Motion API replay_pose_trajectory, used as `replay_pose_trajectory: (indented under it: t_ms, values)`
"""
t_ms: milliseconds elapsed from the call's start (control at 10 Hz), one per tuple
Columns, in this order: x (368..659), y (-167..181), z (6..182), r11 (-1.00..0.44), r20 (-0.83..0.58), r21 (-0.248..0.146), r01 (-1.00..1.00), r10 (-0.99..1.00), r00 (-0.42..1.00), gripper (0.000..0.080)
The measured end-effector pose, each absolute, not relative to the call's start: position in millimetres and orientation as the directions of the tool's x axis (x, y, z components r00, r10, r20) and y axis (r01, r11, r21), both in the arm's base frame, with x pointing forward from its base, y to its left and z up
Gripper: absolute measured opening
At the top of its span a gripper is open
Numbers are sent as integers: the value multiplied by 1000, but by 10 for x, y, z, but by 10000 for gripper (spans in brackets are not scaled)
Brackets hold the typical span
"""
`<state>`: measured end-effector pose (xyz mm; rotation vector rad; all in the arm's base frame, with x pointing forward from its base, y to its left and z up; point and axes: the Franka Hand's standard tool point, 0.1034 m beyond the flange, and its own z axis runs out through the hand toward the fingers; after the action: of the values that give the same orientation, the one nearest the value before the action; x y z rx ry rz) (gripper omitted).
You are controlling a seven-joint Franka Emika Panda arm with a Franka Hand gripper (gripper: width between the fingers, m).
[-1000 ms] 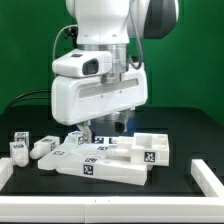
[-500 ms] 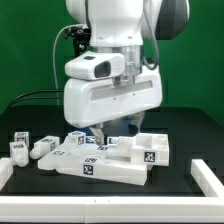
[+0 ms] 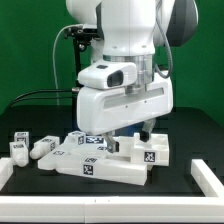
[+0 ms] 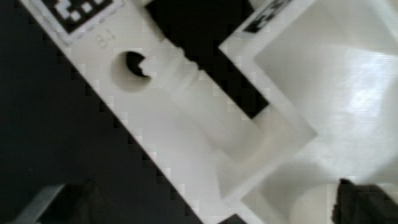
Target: Assemble chair
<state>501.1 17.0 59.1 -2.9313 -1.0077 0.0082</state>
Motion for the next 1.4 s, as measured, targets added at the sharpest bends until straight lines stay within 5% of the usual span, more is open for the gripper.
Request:
replay_pose_trajectory:
  t_ms: [400,600,700,900,1400]
  values:
    - [5011,111,421,-769,11,-35,639,639,769,649]
    - [5006,106,414,-769,9,-36,638,638,770,402]
    - [5006,105,413,-769,9,-36,638,638,770,402]
    - [5005,105,411,-769,9,-36,638,638,770,68]
    - [4827,511,514,-824,7,-47,564,565,825,29]
